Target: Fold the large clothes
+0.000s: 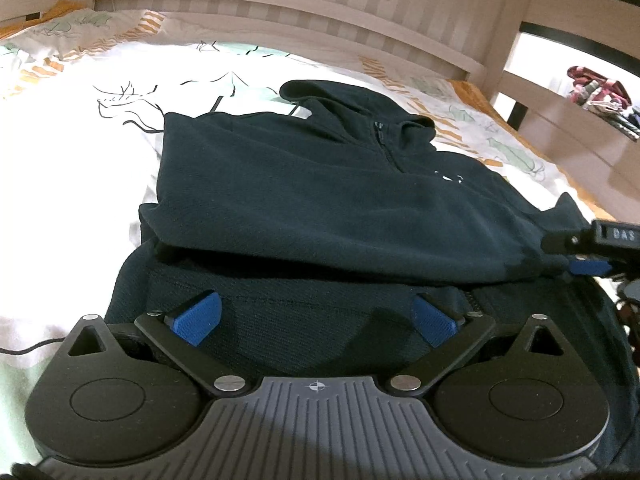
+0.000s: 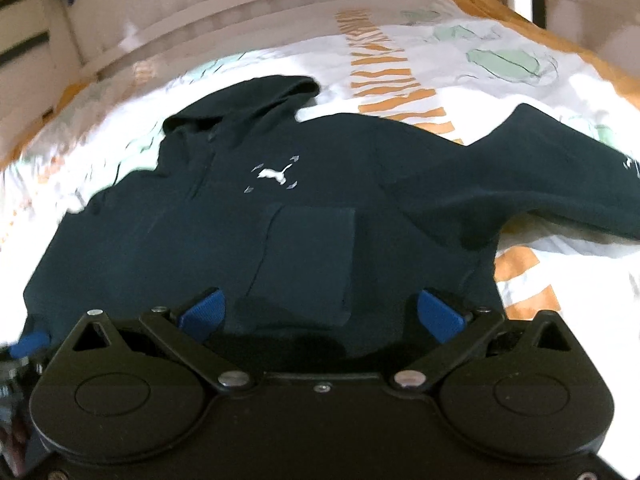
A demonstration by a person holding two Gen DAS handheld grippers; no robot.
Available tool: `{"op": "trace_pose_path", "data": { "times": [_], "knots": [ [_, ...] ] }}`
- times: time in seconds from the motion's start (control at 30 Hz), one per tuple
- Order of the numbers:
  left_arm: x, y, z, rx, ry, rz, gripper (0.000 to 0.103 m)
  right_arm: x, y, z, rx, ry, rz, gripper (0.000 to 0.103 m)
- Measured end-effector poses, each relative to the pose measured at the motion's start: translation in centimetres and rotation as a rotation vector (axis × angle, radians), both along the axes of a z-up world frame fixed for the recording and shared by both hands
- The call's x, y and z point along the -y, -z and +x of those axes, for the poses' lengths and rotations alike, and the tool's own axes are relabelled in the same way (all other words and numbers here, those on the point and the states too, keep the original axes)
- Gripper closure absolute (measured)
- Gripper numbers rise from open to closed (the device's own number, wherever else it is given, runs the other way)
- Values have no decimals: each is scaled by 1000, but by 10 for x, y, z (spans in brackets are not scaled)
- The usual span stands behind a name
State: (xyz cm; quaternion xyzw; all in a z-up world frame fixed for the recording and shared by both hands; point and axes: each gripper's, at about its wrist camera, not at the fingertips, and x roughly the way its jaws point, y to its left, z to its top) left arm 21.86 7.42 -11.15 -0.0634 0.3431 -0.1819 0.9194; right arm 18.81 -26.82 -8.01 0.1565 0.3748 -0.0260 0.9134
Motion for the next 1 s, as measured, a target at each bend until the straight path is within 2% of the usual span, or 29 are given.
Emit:
{"op": "trace_pose_path", "data": {
  "times": [0.17,0.23,0.3,0.33,0.4,0.43,0.47,0.6,0.73,0.87,0.93,1.0],
  "knots": [
    [0,0,0,1,0,2,0,9,7,11,12,-31,78,1],
    [0,-1,-1,4,-1,2,0,8,8,16,15,-40,73,11],
    [0,-2,-2,6,-2,7,0,6,6,19,18,-50,57,32],
    [1,-3,-2,10,-3,12,0,5,5,20,20,-54,49,37],
    [3,-5,-4,16,-7,24,0,2,5,23,24,-76,40,56],
    [4,-8,-5,21,-9,30,0,0,4,25,26,-80,17,63],
    [5,-12,-6,32,-8,33,0,-3,2,26,32,-92,-15,81],
    [12,-37,-5,99,12,28,0,-10,-7,37,63,-165,-71,84],
    [27,-58,18,147,29,75,0,-19,-28,49,144,-239,-88,85],
    [31,-49,50,100,-26,99,0,-15,-41,59,191,-209,-95,89],
    [28,-36,61,57,-73,113,0,-4,-35,63,162,-179,-68,89],
    [22,-22,68,13,-102,126,0,3,-24,64,119,-157,-83,89]
  ]
}}
